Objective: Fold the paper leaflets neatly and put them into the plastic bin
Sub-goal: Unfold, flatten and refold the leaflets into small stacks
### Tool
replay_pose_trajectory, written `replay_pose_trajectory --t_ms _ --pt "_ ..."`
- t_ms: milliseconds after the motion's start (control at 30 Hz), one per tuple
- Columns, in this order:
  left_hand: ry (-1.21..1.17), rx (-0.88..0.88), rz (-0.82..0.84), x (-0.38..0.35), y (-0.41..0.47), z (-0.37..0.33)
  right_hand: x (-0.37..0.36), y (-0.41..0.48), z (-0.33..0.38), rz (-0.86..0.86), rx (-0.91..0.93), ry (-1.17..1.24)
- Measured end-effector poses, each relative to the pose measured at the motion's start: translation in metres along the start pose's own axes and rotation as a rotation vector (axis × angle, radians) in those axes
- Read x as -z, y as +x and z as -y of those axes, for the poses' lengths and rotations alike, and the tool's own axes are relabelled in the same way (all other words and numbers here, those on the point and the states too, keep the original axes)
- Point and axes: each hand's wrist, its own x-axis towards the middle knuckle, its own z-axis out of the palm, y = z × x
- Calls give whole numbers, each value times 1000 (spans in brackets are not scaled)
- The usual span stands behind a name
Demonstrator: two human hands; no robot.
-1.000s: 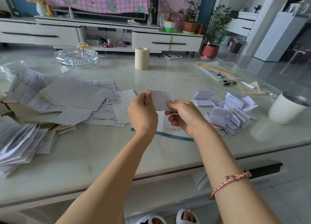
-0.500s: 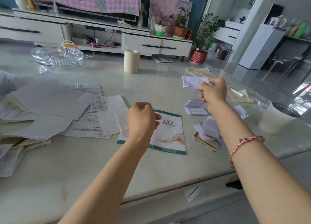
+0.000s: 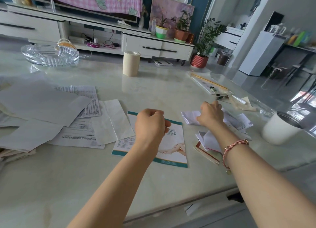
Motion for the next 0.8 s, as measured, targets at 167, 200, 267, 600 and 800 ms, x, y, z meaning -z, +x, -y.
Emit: replay_pose_trajectory --t_ms 167,200,267,600,800 --pt "12 12 15 1 1 0 8 7 1 16 51 176" --pt "12 12 10 2 2 0 10 8 1 8 47 213" --pt "14 9 -3 4 4 0 16 7 2 -15 36 241" --pt "100 -14 -24 15 8 -1 47 -48 55 -284 75 690" --pt "836 -156 -285 45 25 10 39 -102 101 -41 269 793"
